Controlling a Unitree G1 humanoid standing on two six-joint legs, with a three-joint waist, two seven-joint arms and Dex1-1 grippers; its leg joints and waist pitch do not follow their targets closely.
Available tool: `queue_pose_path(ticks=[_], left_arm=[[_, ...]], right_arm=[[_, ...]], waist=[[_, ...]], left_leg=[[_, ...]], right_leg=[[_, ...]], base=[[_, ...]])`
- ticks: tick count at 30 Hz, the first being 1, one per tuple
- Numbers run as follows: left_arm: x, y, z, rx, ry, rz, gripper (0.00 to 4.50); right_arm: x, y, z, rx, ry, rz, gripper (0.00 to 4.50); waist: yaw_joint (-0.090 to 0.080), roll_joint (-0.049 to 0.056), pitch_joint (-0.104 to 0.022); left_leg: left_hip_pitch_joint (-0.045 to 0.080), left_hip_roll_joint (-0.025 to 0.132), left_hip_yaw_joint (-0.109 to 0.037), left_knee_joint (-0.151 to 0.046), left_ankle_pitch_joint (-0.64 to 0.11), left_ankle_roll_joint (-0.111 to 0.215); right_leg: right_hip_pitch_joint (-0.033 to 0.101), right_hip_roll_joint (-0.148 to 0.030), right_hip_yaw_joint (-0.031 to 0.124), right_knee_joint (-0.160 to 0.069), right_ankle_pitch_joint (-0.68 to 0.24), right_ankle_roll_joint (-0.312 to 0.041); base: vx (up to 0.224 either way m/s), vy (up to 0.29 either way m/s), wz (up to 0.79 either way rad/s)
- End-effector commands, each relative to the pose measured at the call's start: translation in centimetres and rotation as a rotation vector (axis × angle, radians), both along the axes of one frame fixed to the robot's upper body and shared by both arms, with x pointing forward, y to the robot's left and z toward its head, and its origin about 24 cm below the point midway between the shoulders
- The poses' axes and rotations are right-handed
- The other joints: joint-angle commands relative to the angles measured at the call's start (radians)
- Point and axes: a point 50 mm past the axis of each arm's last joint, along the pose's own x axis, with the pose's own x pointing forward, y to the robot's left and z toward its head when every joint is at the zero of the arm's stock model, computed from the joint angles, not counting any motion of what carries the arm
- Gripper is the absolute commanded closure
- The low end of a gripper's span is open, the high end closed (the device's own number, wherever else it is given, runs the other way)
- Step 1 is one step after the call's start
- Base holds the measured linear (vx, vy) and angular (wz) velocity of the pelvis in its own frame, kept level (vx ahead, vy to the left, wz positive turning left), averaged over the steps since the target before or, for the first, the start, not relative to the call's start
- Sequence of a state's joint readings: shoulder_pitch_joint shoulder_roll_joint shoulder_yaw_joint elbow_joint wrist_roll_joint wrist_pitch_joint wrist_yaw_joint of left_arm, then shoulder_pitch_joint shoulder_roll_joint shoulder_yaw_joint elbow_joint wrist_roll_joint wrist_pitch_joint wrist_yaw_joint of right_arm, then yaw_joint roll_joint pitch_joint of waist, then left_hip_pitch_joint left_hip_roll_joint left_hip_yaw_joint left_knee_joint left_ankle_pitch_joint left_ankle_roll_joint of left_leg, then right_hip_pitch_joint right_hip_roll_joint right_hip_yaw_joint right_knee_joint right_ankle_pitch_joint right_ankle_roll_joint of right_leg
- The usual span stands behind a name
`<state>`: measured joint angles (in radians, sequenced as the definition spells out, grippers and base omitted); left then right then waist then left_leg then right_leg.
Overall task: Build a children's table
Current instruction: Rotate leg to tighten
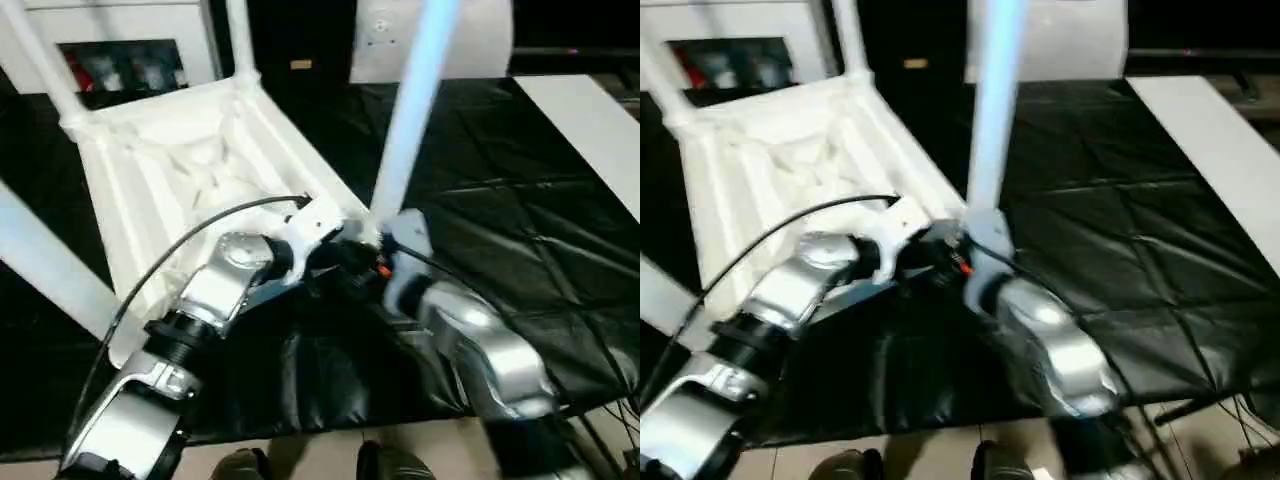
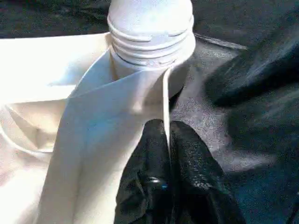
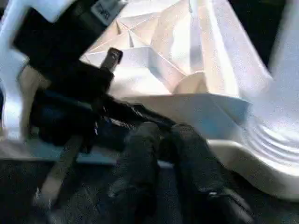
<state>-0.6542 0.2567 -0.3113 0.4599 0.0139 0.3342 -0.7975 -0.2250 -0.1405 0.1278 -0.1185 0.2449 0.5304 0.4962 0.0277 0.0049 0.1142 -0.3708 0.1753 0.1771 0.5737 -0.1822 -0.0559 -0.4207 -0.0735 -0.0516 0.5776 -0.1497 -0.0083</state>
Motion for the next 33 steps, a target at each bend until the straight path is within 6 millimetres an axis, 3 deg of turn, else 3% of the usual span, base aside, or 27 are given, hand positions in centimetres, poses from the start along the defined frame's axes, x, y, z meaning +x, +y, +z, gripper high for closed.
queue_pose_path(ticks=[1, 4, 6, 9, 11, 14, 16, 17, 19, 20, 22, 28, 33], left_arm=[[-0.4, 1.4, -0.7, 0.018, 0.021, -0.008, 4.50], [-1.0, 2.1, -0.9, 0.028, 0.020, -0.082, 4.50], [-1.4, 2.2, -1.0, 0.034, 0.017, -0.133, 4.50], [-2.0, 2.5, -1.1, 0.066, 0.001, -0.231, 4.50], [-2.6, 2.9, -1.4, 0.096, 0.006, -0.314, 4.50], [-3.0, 3.2, -1.4, 0.098, 0.015, -0.369, 4.50], [-3.5, 3.7, -1.1, 0.098, 0.031, -0.454, 4.50], [-3.7, 3.8, -1.0, 0.099, 0.035, -0.482, 4.50], [-3.7, 3.8, -1.0, 0.099, 0.035, -0.482, 4.50], [-4.1, 4.0, -0.5, 0.093, 0.038, -0.568, 4.50], [-4.3, 4.0, -0.3, 0.090, 0.039, -0.599, 4.50], [-4.9, 3.7, 0.2, 0.110, 0.042, -0.724, 4.50], [-4.9, 3.8, 0.2, 0.116, 0.045, -0.741, 4.50]], right_arm=[[-0.5, -0.5, 1.1, 0.024, -0.062, 0.035, 3.37], [-1.1, -1.8, 1.5, 0.008, -0.100, 0.078, 3.29], [-1.2, -2.4, 1.7, -0.001, -0.116, 0.090, 2.97], [-1.0, -3.4, 2.0, -0.025, -0.144, 0.109, 2.87], [-0.7, -4.4, 2.3, -0.048, -0.163, 0.146, 2.56], [-0.5, -4.9, 2.5, -0.067, -0.174, 0.195, 2.39], [-0.5, -5.2, 2.6, -0.080, -0.168, 0.295, 2.13], [-0.6, -5.2, 2.6, -0.084, -0.164, 0.327, 2.05], [-0.6, -5.2, 2.6, -0.084, -0.164, 0.327, 2.02], [-0.6, -5.1, 2.5, -0.097, -0.146, 0.418, 1.86], [-0.6, -5.0, 2.5, -0.104, -0.142, 0.450, 1.62], [-0.6, -4.1, 1.8, -0.115, -0.079, 0.647, 1.62], [-0.4, -3.9, 1.5, -0.089, -0.033, 0.711, 2.15]], waist=[[0.007, -0.010, -0.066], [0.006, -0.008, -0.065], [0.007, -0.007, -0.065], [0.008, -0.006, -0.068], [0.010, -0.005, -0.071], [0.014, -0.005, -0.073], [0.017, -0.011, -0.076], [0.019, -0.008, -0.076], [0.022, -0.007, -0.076], [0.027, -0.011, -0.078], [0.030, -0.008, -0.077], [0.039, -0.013, -0.080], [0.050, -0.013, -0.081]], left_leg=[[0.001, 0.041, -0.016, -0.070, -0.201, 0.050], [0.008, 0.045, -0.015, -0.072, -0.223, 0.047], [0.010, 0.046, -0.015, -0.072, -0.235, 0.043], [0.010, 0.048, -0.014, -0.072, -0.218, 0.046], [0.011, 0.047, -0.013, -0.069, -0.207, 0.052], [0.013, 0.048, -0.009, -0.066, -0.182, 0.062], [0.012, 0.048, -0.010, -0.064, -0.175, 0.068], [0.013, 0.050, -0.008, -0.064, -0.160, 0.077], [0.015, 0.050, -0.007, -0.063, -0.160, 0.080], [0.014, 0.050, -0.008, -0.063, -0.160, 0.083], [0.017, 0.053, -0.006, -0.063, -0.160, 0.081], [0.017, 0.055, -0.005, -0.060, -0.147, 0.081], [0.015, 0.055, -0.004, -0.057, -0.142, 0.082]], right_leg=[[0.059, -0.067, 0.043, -0.073, -0.363, -0.166], [0.051, -0.065, 0.046, -0.076, -0.381, -0.163], [0.049, -0.066, 0.047, -0.076, -0.383, -0.169], [0.050, -0.065, 0.048, -0.069, -0.335, -0.182], [0.052, -0.066, 0.047, -0.065, -0.298, -0.201], [0.052, -0.066, 0.047, -0.059, -0.251, -0.222], [0.056, -0.069, 0.046, -0.055, -0.241, -0.232], [0.054, -0.068, 0.047, -0.053, -0.221, -0.240], [0.054, -0.068, 0.047, -0.053, -0.218, -0.246], [0.057, -0.070, 0.046, -0.052, -0.229, -0.249], [0.053, -0.070, 0.047, -0.052, -0.231, -0.251], [0.055, -0.070, 0.045, -0.044, -0.210, -0.263], [0.056, -0.071, 0.046, -0.042, -0.211, -0.266]], base=[[0.000, 0.000, 0.00], [0.000, 0.000, 0.00], [0.000, 0.000, 0.00], [0.000, 0.000, 0.00], [0.000, 0.000, 0.00], [0.000, 0.000, 0.00], [0.000, 0.000, 0.00], [0.000, 0.000, 0.00], [0.000, 0.000, 0.00], [0.000, 0.000, 0.00], [0.000, 0.000, 0.00], [0.000, 0.000, 0.00], [0.000, 0.000, 0.00]])
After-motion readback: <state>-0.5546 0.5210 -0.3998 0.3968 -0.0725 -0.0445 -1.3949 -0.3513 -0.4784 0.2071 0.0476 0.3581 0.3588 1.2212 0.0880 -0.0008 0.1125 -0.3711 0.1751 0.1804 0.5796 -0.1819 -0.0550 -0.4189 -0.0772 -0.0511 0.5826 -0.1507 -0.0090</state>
